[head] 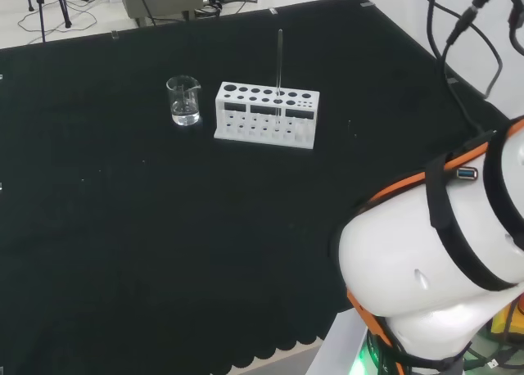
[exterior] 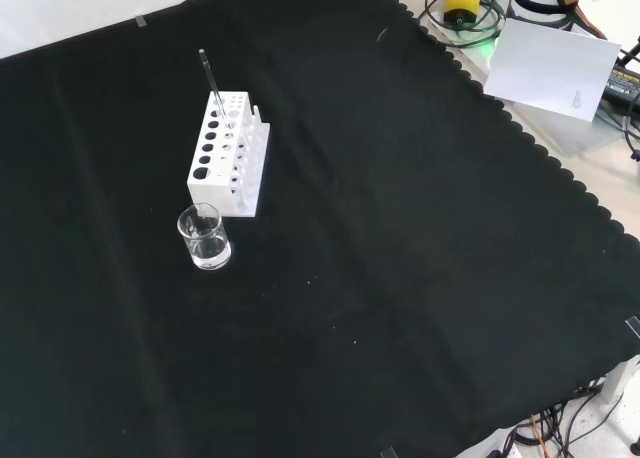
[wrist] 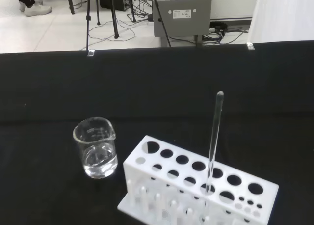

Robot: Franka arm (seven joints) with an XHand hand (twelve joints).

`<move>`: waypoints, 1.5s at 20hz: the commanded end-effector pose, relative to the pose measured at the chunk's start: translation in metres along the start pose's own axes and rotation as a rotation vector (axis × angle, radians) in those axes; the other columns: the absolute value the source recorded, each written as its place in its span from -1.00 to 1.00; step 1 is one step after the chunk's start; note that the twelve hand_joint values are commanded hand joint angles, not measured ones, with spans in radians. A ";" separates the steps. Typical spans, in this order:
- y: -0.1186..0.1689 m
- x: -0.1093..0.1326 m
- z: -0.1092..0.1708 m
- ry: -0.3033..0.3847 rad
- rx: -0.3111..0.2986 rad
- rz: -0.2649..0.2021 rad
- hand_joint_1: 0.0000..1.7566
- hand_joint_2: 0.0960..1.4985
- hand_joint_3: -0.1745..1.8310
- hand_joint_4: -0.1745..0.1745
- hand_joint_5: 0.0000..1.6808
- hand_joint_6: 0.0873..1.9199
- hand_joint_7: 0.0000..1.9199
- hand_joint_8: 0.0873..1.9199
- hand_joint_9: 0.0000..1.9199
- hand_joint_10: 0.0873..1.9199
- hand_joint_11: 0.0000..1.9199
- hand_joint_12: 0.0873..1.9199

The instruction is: Take the glass rod from the white test tube rack.

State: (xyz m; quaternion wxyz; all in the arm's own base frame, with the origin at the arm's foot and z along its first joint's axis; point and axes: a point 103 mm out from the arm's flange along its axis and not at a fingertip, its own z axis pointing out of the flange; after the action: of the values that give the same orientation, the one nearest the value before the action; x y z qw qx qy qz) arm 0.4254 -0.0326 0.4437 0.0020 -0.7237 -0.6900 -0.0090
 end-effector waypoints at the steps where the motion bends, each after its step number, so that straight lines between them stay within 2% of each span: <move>1: 0.037 -0.025 0.007 0.001 -0.010 0.015 -0.22 0.61 -1.00 -1.00 -0.44 -0.82 -0.38 -0.08 -0.20 -0.18 -0.51 0.37; 5: 0.056 -0.034 0.019 -0.013 0.004 0.017 -0.23 0.61 -1.00 -1.00 -0.56 -0.44 -0.34 -0.07 -0.16 -0.17 -0.49 0.37; 8: 0.058 -0.029 0.018 -0.029 0.000 0.013 -0.23 0.61 -1.00 -1.00 -0.57 -0.31 -0.33 -0.07 -0.15 -0.16 -0.47 0.37; 13: 0.087 -0.046 0.038 -0.013 0.053 0.002 -0.24 0.62 -1.00 -1.00 -0.55 -0.21 -0.31 -0.06 -0.13 -0.15 -0.45 0.36; 20: 0.111 -0.049 0.067 -0.015 0.045 -0.035 -0.25 0.62 -1.00 -1.00 -0.53 -0.12 -0.30 -0.05 -0.10 -0.15 -0.41 0.36; 22: 0.114 -0.053 0.073 -0.035 0.063 -0.040 -0.25 0.63 -1.00 -1.00 -0.53 -0.11 -0.29 -0.05 -0.08 -0.14 -0.41 0.36; 30: 0.136 -0.057 0.095 -0.009 0.090 -0.056 -0.25 0.63 -1.00 -1.00 -0.56 -0.11 -0.27 -0.04 0.01 -0.10 -0.37 0.36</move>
State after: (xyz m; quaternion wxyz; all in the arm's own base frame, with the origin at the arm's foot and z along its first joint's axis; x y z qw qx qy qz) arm 0.5340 -0.0864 0.3746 0.0146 -0.7151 -0.6983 0.0287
